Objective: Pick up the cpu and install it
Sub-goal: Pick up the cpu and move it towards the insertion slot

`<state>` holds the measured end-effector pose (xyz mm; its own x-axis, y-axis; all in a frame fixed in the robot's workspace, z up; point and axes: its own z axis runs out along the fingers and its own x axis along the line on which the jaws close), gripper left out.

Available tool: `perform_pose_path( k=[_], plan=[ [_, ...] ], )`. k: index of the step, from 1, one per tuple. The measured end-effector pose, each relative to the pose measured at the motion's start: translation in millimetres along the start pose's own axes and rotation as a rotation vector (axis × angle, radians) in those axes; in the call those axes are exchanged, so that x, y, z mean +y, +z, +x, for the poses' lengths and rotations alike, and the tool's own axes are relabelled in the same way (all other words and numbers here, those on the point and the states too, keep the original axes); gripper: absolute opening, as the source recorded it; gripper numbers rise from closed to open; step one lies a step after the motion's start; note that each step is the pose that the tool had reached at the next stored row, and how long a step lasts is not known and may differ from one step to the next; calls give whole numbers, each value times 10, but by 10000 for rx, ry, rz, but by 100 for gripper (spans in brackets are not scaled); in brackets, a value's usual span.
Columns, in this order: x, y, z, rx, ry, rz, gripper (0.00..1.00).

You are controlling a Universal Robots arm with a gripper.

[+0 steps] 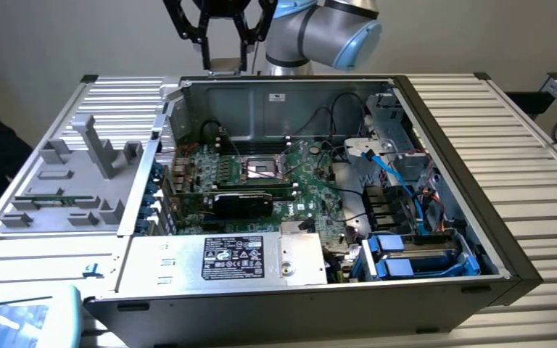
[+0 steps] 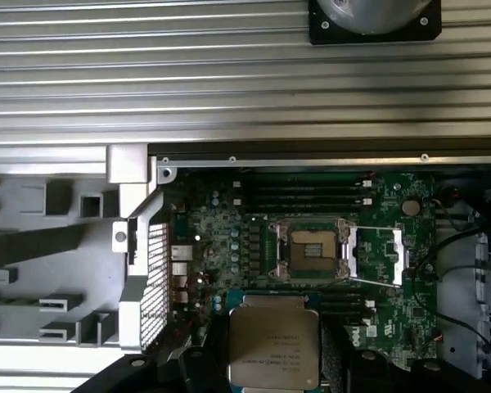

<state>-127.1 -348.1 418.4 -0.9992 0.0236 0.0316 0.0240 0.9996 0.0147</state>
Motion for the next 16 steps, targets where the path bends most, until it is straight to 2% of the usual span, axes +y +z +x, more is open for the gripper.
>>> perform_pose_path(
  k=[4,9,13,16],
  plan=[
    [3,5,-130,-86,-1,-2,55],
    [7,9,-299,-114,-1,-1,55],
    [17,21,-379,-147,5,-3,55],
    [47,48,-425,-148,19,-3,55]
  ],
)
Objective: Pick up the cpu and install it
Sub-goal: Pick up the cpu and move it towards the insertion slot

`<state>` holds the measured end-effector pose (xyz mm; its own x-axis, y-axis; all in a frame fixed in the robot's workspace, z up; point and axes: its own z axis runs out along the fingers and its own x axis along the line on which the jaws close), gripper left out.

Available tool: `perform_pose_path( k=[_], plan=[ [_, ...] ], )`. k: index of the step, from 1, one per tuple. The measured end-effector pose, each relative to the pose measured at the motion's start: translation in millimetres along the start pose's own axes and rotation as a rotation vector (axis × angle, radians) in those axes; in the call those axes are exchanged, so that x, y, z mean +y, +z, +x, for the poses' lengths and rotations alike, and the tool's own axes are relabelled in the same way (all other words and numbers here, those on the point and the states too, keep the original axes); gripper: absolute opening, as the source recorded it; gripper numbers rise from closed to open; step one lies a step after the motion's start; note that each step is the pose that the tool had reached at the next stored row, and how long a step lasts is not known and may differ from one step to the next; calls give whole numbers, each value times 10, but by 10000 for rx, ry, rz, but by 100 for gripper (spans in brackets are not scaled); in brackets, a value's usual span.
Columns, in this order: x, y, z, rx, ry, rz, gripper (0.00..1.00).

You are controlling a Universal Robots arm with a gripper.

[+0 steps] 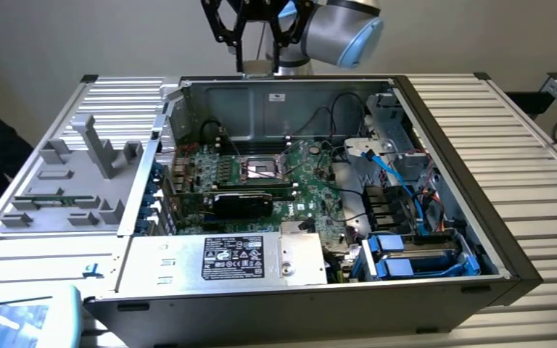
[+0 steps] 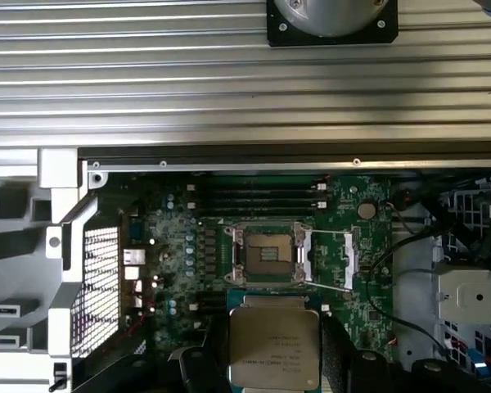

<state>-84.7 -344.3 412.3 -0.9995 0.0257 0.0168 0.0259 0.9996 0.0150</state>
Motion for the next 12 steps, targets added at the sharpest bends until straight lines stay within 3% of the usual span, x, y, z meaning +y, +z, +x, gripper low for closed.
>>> perform_pose_path(
  k=[5,12],
  plan=[
    [97,65,-15,-1,6,0,55],
    [144,98,-15,1,6,-1,55]
  ],
)
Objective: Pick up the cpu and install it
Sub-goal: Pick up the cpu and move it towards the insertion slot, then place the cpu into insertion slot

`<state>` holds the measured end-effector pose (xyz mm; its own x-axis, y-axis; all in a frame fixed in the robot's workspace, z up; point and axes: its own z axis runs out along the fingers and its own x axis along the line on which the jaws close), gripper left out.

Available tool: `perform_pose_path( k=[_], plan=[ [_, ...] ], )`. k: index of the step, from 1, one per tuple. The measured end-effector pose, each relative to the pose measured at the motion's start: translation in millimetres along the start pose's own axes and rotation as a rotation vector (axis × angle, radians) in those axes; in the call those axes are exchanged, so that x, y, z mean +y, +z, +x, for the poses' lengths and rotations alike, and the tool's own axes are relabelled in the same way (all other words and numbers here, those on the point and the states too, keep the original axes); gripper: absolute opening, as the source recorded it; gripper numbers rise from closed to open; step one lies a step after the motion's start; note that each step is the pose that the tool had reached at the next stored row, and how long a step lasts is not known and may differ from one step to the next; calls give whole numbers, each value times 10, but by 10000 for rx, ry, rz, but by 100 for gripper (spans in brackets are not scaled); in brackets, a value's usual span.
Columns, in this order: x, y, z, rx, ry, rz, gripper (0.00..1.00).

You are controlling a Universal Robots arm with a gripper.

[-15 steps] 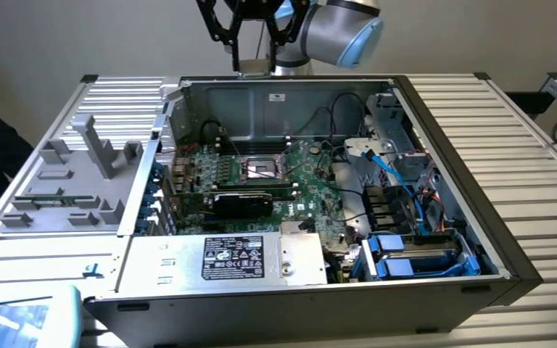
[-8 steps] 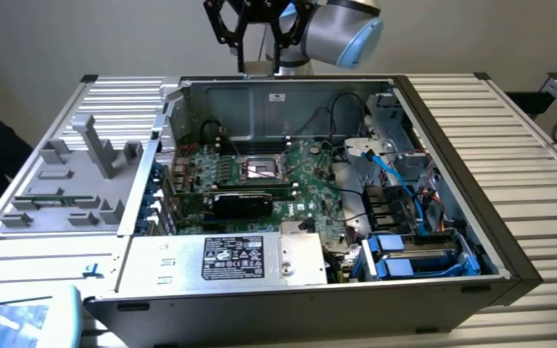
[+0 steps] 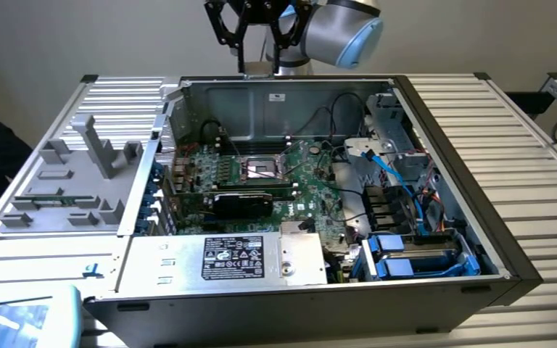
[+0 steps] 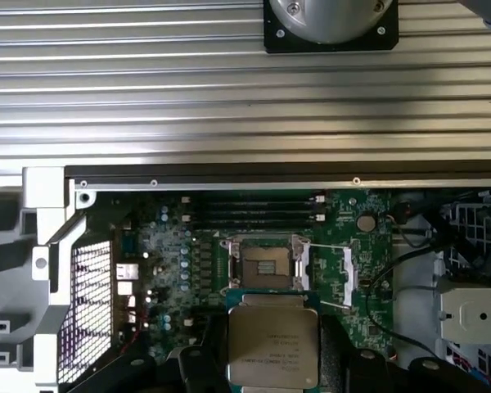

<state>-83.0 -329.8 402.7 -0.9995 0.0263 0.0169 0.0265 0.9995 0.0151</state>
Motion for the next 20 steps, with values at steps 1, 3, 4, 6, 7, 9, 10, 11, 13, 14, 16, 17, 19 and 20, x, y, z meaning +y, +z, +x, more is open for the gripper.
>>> perform_pose_path(
  k=[1,3,4,6,7,9,10,11,13,14,16,17,19,20],
  plan=[
    [5,3,0,3,0,1,55],
    [13,9,0,6,0,1,55],
    [19,12,0,9,0,1,55],
    [30,20,0,17,0,1,55],
    [38,25,1,21,1,1,55],
    [49,36,1,29,0,2,55],
    [51,40,0,30,0,0,55],
    [50,40,0,30,-1,0,55],
    [51,40,1,31,0,1,55],
    [51,40,1,32,0,2,55],
    [51,40,1,31,0,1,55],
    [51,40,1,32,0,1,55],
    [57,41,1,31,2,1,55],
    [62,41,1,31,2,2,55]
  ],
)
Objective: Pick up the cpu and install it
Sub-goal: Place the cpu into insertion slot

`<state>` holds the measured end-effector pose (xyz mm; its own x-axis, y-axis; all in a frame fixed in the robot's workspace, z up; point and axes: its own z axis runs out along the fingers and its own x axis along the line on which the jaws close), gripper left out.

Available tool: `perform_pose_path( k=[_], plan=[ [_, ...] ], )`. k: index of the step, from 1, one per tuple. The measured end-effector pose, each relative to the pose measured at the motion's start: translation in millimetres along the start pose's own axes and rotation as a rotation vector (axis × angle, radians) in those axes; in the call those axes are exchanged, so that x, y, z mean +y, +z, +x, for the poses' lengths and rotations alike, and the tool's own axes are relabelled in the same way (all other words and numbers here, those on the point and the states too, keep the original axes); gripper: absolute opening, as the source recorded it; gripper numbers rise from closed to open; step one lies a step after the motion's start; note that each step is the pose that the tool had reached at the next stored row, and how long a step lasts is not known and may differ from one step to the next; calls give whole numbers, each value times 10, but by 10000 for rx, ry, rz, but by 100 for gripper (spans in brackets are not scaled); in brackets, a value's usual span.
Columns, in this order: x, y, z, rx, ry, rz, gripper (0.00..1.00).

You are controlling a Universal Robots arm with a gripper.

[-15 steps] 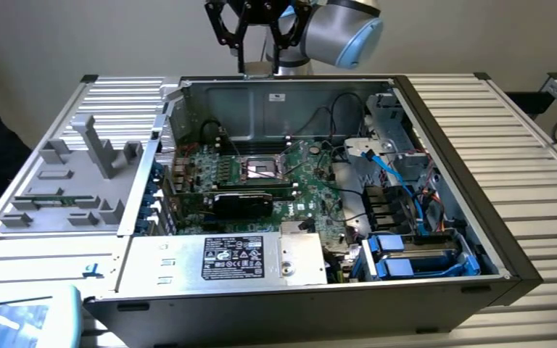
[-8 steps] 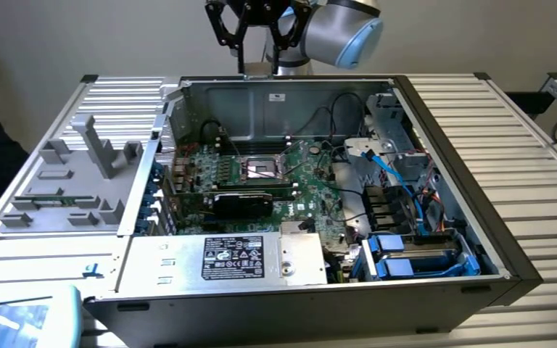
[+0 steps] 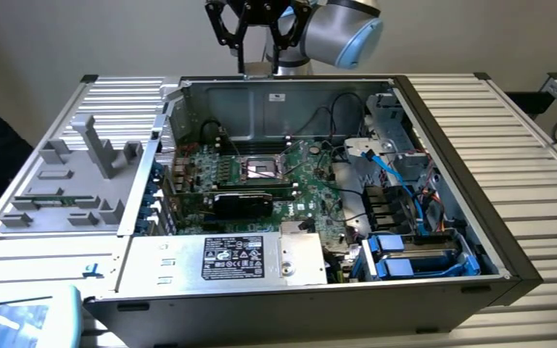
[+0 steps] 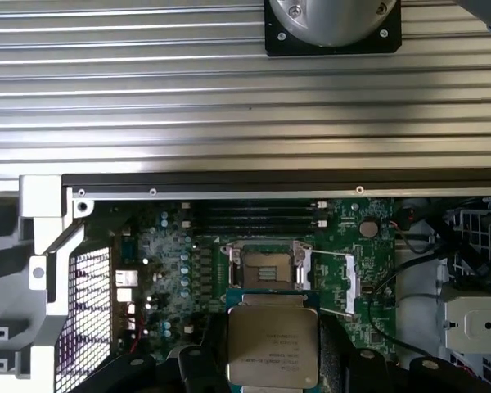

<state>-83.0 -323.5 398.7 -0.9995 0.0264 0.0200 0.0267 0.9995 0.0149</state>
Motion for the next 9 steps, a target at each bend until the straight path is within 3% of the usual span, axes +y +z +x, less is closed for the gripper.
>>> perform_pose_path(
  k=[9],
  plan=[
    [88,11,2,0,-1,0,55]
  ],
)
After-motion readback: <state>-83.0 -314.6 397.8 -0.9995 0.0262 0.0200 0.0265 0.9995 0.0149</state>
